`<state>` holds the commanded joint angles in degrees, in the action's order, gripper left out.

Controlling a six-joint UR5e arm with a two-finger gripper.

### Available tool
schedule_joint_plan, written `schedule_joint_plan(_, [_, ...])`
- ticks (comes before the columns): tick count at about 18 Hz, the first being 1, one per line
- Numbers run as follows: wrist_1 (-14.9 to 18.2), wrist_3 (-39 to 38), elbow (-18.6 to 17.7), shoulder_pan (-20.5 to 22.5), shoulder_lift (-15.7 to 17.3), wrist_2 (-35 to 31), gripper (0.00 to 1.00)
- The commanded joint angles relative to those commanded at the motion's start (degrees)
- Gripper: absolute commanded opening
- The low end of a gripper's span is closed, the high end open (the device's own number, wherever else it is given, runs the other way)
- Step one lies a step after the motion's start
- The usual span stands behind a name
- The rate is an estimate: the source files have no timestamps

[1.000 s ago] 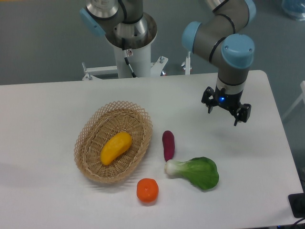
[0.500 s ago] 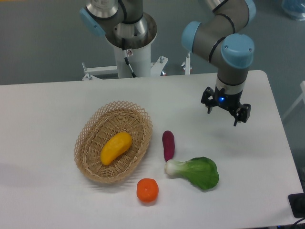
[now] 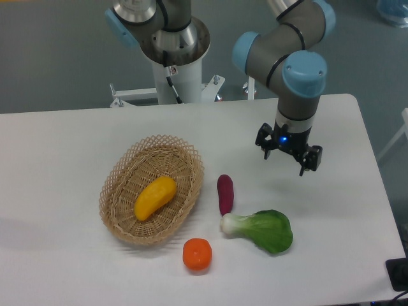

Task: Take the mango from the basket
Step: 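Move the open gripper over the basket and lower onto the yellow mango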

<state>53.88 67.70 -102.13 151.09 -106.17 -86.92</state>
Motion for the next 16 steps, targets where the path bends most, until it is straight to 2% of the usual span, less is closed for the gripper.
schedule_joint_plan(9, [-0.1,-14.1,-0.7,-11.1,0.5,0.9,1.00])
schedule_joint_plan(16, [-0.2,-19.6,-3.2,-18.4,1.5,0.6,1.00])
